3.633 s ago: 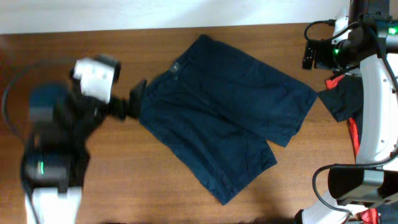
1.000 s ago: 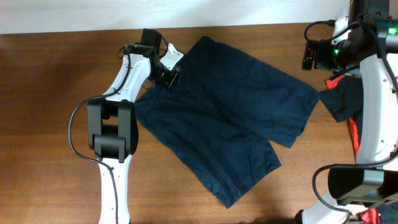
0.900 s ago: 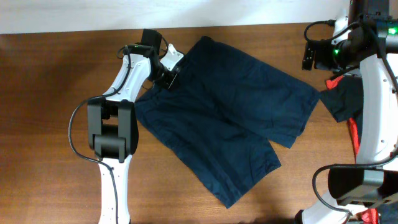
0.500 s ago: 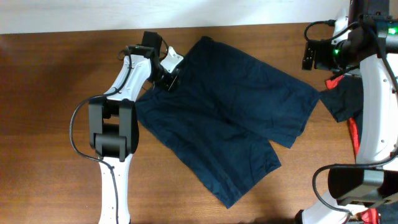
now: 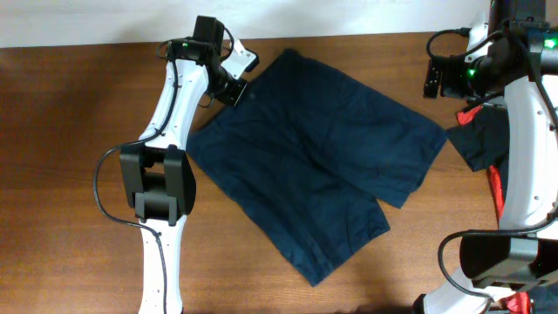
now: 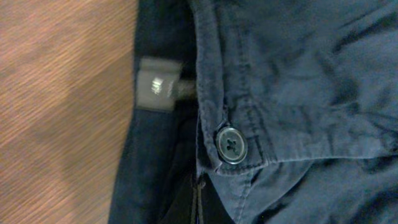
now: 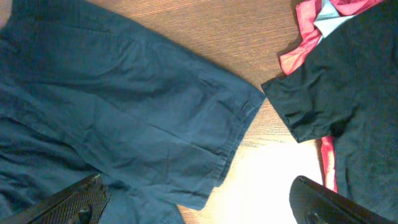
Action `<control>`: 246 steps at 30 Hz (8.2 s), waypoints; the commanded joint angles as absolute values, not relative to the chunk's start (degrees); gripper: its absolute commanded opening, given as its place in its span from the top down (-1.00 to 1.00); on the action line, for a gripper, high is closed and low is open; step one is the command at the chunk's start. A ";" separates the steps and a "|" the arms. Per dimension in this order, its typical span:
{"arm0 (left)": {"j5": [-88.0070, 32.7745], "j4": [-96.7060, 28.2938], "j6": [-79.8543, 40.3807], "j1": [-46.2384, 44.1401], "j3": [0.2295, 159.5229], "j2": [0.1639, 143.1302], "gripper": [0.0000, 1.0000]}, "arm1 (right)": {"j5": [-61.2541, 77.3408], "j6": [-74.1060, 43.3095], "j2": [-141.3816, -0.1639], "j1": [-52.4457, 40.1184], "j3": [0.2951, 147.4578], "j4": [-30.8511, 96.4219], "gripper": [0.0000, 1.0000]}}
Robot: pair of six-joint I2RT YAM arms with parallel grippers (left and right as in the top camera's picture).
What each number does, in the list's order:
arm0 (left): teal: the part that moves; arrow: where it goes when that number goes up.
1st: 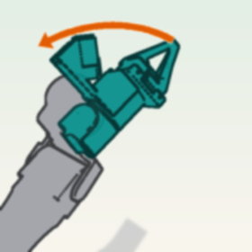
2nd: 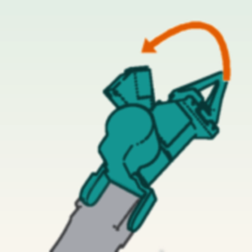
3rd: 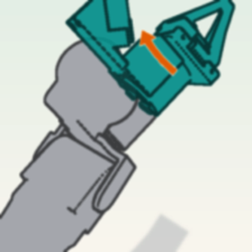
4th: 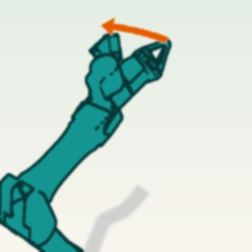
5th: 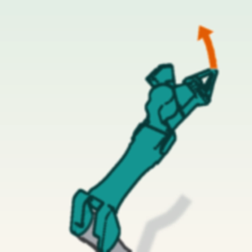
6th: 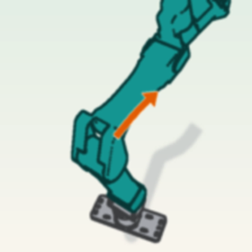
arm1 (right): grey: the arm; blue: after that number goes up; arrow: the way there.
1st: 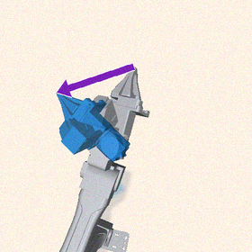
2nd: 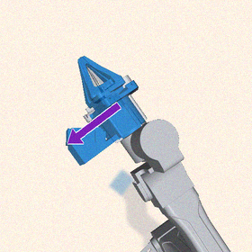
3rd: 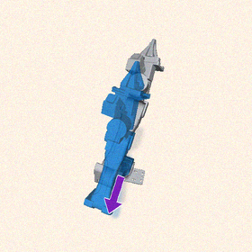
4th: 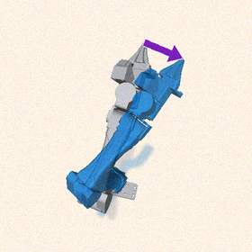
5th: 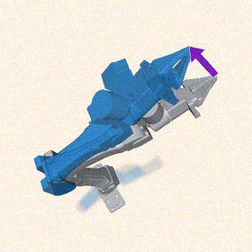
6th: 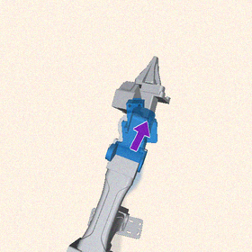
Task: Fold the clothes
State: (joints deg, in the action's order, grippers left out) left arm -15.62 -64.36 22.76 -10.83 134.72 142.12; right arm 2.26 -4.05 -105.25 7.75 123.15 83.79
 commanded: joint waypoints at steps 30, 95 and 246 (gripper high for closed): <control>-4.82 -89.52 -23.59 -8.51 135.04 146.69 0.99 | 1.93 -4.05 -105.16 7.90 123.22 83.81 -0.97; -12.38 -96.68 24.10 -9.72 129.14 146.69 -0.85 | 1.96 -4.05 -105.16 7.90 123.22 83.81 -0.97; 0.91 -72.97 -16.91 -1.69 150.02 134.98 -0.98 | 13.65 -3.84 -104.95 7.90 123.24 87.20 0.69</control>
State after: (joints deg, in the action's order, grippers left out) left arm 0.30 -72.99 -16.97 -1.63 149.91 134.82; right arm 8.78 -3.92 -105.25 7.75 123.15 84.47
